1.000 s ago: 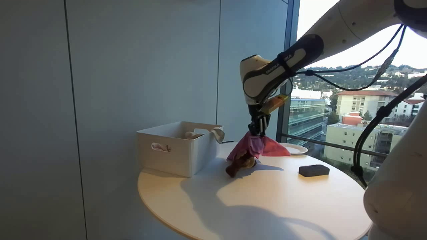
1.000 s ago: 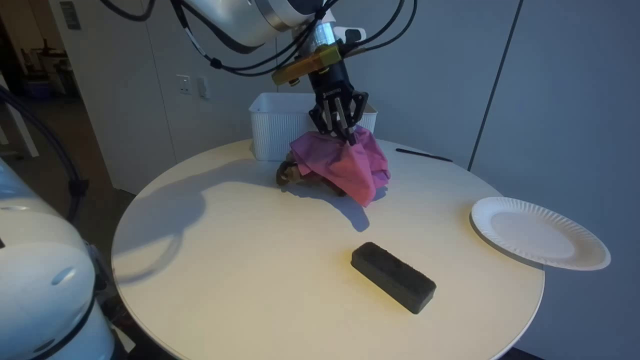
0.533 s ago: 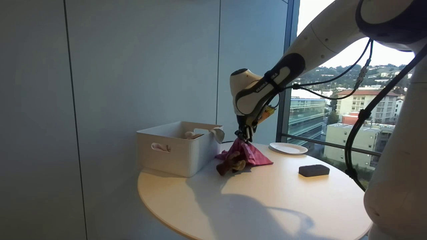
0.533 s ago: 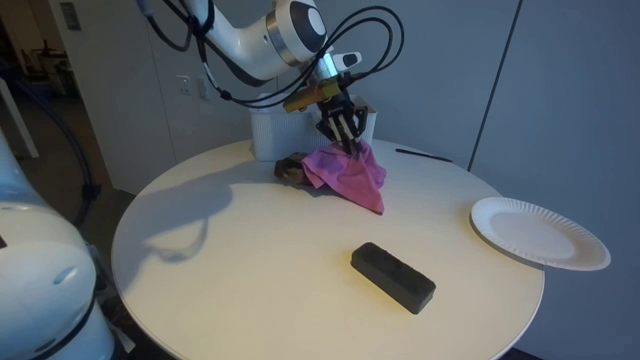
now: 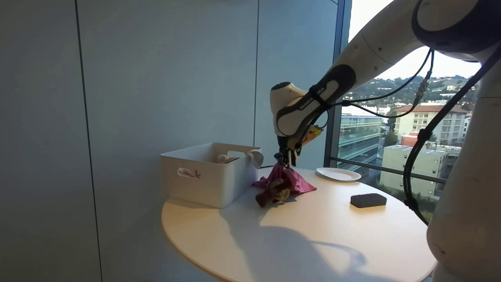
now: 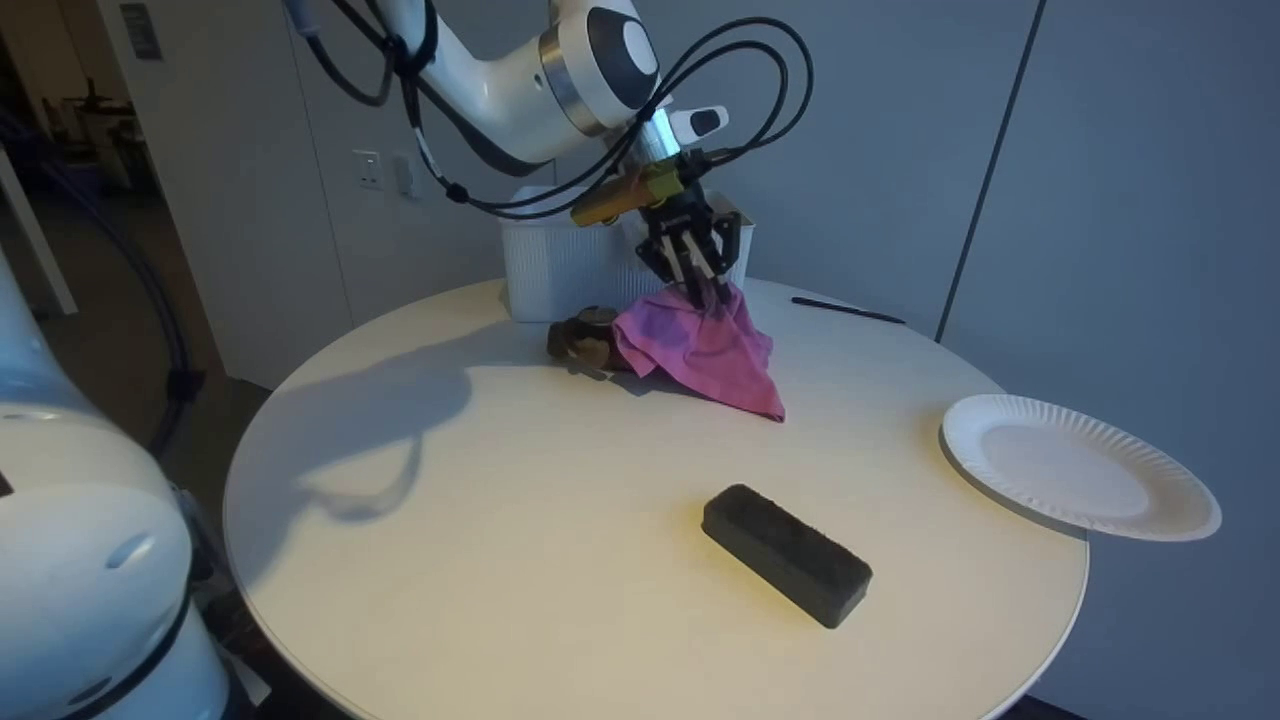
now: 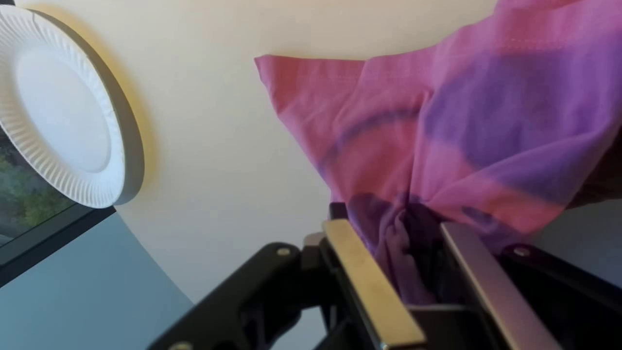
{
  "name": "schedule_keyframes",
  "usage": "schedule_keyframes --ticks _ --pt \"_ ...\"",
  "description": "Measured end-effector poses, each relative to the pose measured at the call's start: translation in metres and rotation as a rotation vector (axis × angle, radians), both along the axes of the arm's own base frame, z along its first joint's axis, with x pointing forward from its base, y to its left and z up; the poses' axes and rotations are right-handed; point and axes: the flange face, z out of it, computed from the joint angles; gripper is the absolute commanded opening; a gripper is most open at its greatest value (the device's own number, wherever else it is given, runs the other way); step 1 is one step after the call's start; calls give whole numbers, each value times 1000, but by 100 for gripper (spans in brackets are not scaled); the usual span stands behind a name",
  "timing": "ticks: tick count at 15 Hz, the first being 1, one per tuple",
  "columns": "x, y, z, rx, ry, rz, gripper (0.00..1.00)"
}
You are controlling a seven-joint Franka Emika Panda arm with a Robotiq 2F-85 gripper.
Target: Put two objects on the table, then separate them
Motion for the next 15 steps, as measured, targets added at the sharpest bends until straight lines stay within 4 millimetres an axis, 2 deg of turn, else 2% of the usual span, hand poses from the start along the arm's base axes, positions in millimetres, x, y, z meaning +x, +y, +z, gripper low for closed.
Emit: schedule_keyframes --ticks 3,5,8,10,12,15 --pt "0 1 0 2 -10 8 83" --pt "-2 10 16 7 -53 48 98" --pt "-21 33 50 78 -85 158 100" --pt "-41 48 62 171 -54 234 100" --pt "-60 58 58 260 4 294 100" --pt "-85 63 16 346 155 366 100"
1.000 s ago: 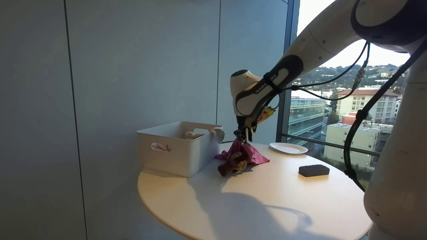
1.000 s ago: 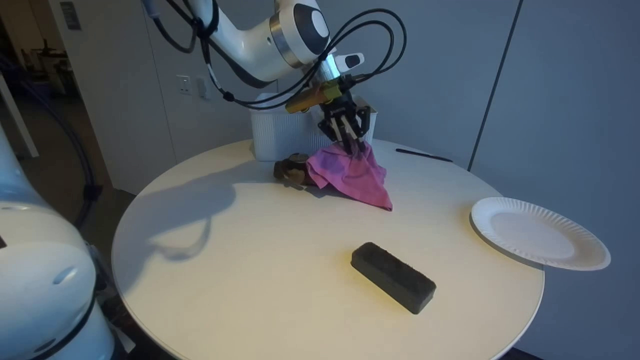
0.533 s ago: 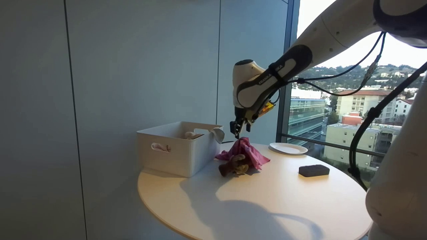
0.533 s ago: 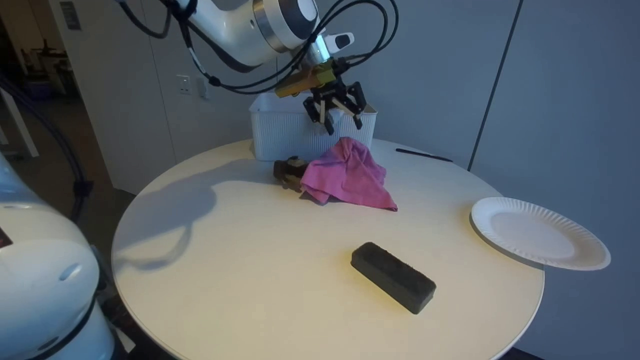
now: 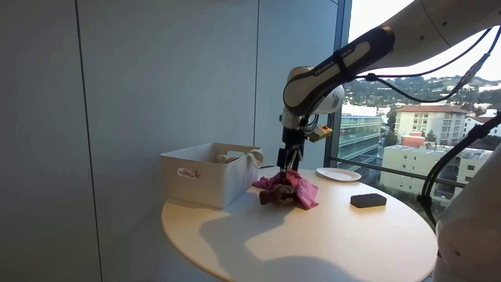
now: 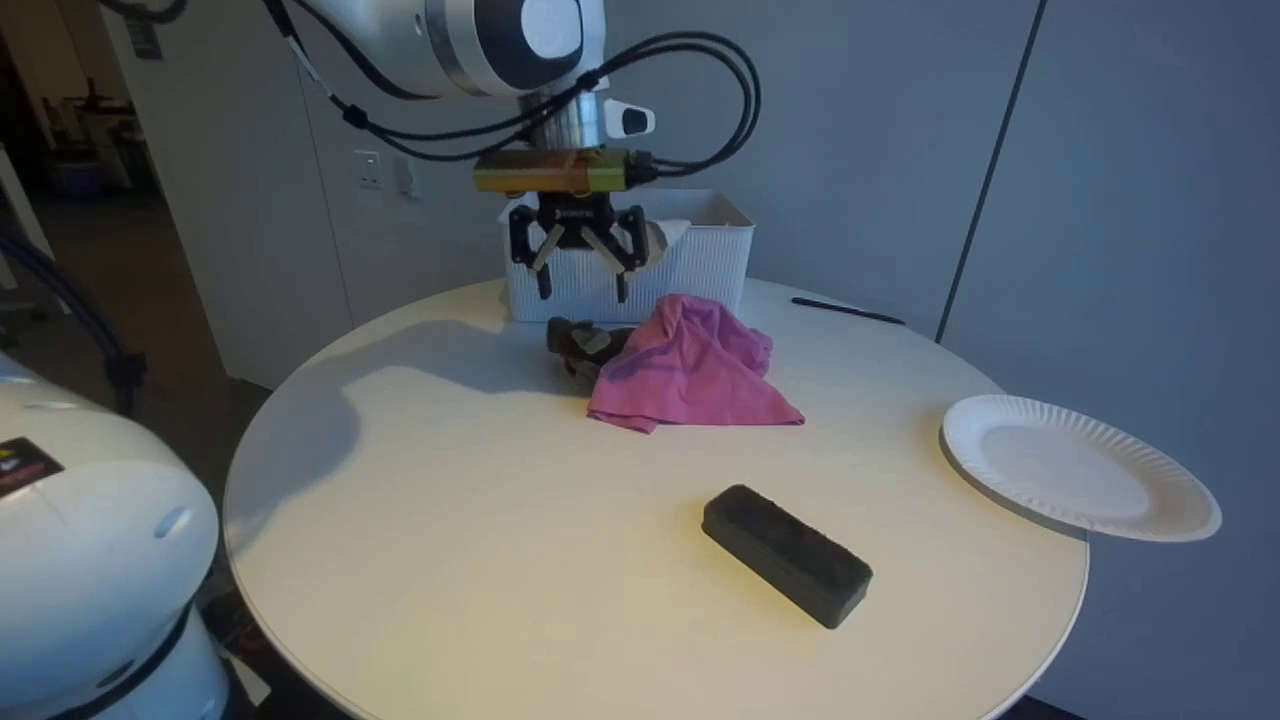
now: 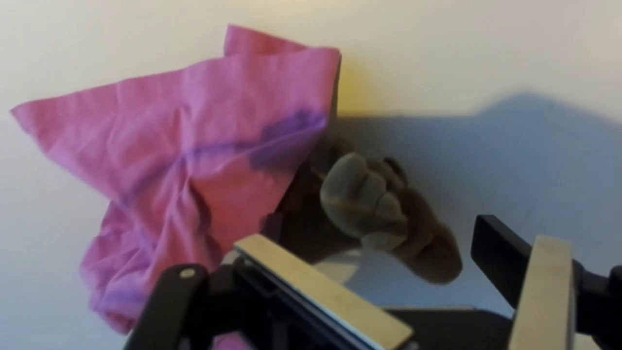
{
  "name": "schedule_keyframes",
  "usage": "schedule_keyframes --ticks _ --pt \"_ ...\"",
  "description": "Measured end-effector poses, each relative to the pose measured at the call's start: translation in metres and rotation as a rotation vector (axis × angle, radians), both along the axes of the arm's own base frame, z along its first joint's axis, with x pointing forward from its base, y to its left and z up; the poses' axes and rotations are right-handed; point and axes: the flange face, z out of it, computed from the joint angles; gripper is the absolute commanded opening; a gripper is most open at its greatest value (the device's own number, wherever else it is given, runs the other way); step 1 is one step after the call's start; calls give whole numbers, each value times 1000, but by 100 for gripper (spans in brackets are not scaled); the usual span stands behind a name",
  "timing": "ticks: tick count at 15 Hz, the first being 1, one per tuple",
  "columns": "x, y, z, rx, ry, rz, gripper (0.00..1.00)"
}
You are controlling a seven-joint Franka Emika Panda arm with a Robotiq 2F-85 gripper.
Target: Put two objects on the table, then separate them
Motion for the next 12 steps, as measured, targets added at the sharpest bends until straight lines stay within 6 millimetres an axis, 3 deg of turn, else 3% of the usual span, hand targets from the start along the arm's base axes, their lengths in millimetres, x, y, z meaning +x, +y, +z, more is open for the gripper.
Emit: schedule_keyframes --ticks 4,7,12 --pt "-34 6 -80 21 177 166 100" --pt "-49 20 -123 3 189 307 100" --pt "-50 40 -127 -130 49 467 100"
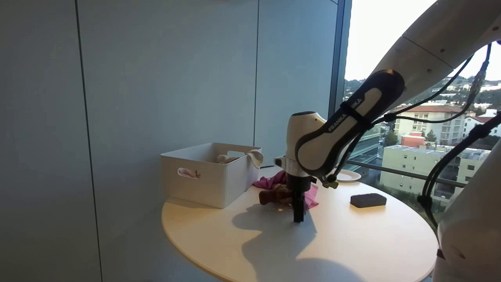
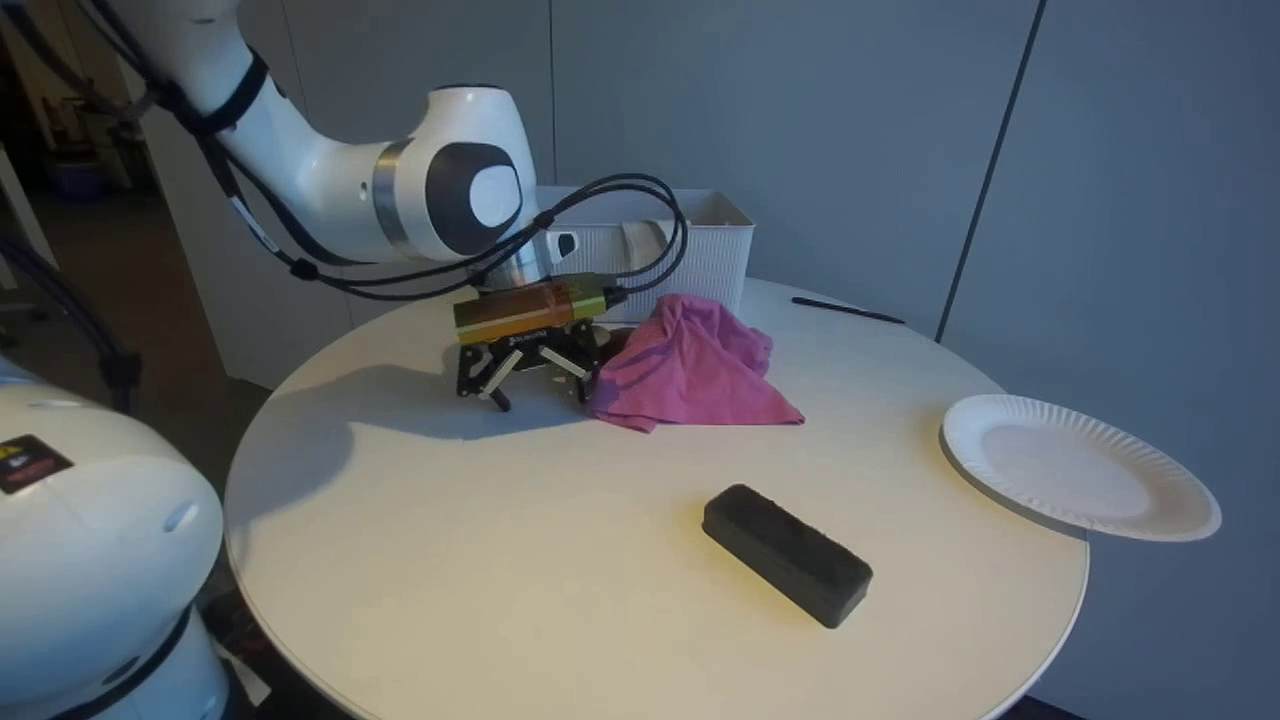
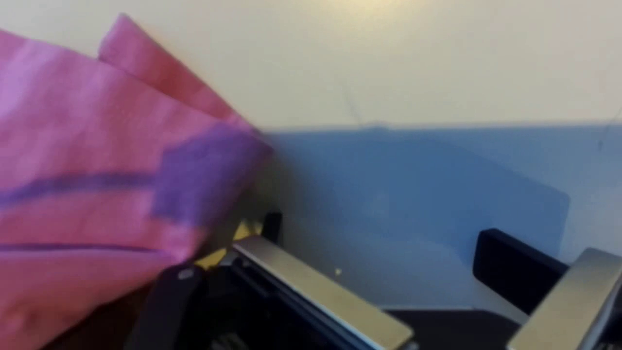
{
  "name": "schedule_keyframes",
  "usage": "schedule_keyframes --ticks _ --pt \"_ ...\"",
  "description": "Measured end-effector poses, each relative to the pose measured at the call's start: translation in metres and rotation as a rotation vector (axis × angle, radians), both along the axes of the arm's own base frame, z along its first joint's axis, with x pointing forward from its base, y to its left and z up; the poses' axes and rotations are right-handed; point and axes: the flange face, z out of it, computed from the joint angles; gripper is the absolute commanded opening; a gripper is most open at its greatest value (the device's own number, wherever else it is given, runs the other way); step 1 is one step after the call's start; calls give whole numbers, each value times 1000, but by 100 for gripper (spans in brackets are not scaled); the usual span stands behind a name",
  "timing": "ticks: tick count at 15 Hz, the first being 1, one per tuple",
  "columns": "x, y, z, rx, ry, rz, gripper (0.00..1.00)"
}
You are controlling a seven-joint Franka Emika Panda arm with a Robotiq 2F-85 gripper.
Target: Put two objects on the table, then separate them
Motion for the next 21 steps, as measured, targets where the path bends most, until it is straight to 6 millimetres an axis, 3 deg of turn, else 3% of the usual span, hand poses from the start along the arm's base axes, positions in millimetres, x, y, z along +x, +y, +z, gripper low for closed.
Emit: schedule_keyframes --ticks 6,11,14,17,18,19,21 --pt "20 10 31 -95 -261 142 100" --pt "21 -5 43 -154 -447 189 100" --pt "17 -15 34 -198 -412 194 100" --pt "16 -16 5 -203 -301 226 100" --pt "18 -15 -2 -195 -281 246 75" --pt "20 -16 -7 -191 -268 265 73" --pt "23 -16 -9 -187 -268 297 60"
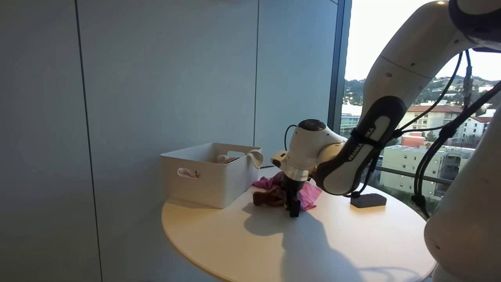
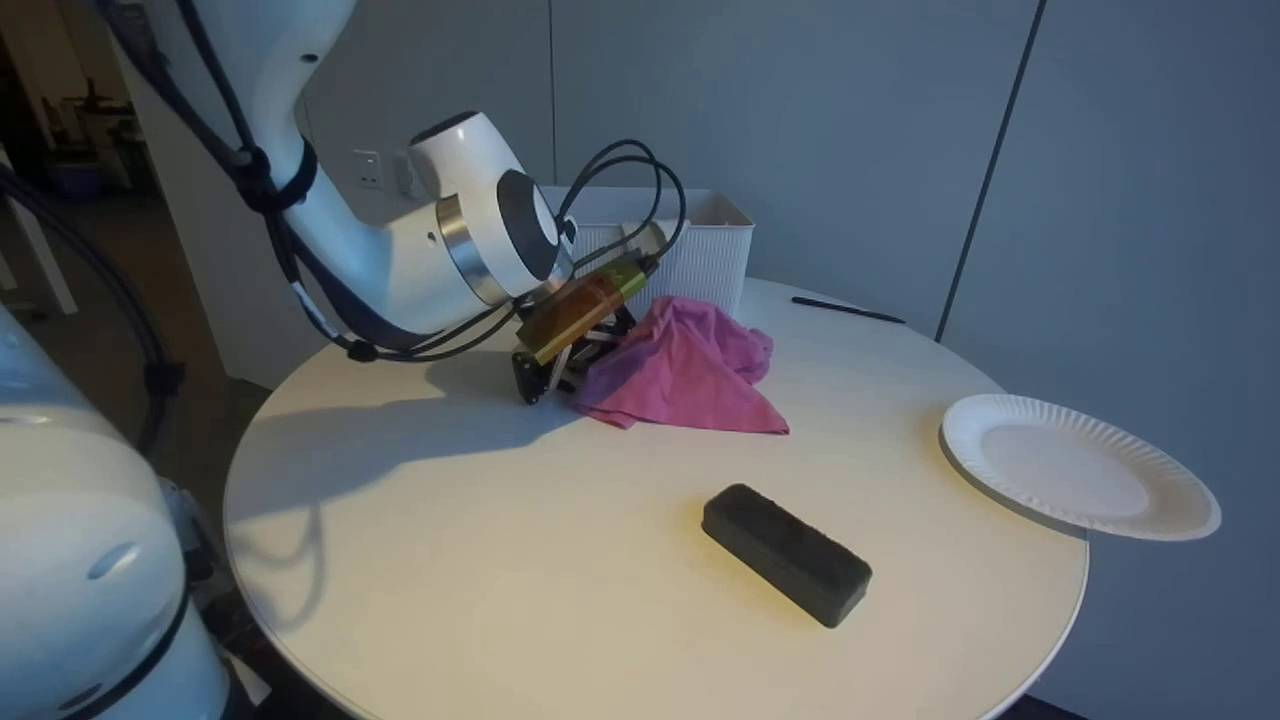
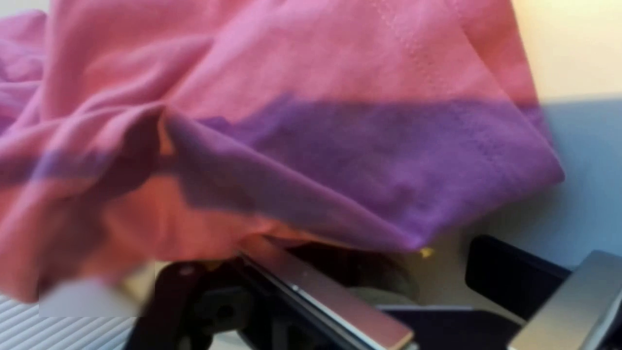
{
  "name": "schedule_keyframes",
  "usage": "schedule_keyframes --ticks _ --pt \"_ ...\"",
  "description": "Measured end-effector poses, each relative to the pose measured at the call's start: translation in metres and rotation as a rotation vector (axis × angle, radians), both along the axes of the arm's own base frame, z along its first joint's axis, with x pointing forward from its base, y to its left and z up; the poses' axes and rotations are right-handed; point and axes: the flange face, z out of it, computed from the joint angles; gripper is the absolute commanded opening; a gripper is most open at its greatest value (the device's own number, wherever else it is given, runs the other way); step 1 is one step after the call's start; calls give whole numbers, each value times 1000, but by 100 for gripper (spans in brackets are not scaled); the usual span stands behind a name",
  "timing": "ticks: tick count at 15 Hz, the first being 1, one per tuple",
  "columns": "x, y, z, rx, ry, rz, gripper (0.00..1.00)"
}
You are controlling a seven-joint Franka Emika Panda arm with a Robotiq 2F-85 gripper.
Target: Put two objects on the table, then separate them
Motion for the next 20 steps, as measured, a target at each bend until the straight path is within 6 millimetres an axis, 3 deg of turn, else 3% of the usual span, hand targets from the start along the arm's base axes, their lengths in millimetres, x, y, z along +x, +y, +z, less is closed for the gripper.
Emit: schedule_keyframes --ticks 4,6,9,12,20 --pt "3 -4 6 -9 -18 36 28" --pt "6 -6 10 -13 -28 43 18" --pt "10 -9 15 -13 -43 39 14" --pt "10 -10 16 -7 -44 35 20" --pt "10 0 14 116 -18 91 18"
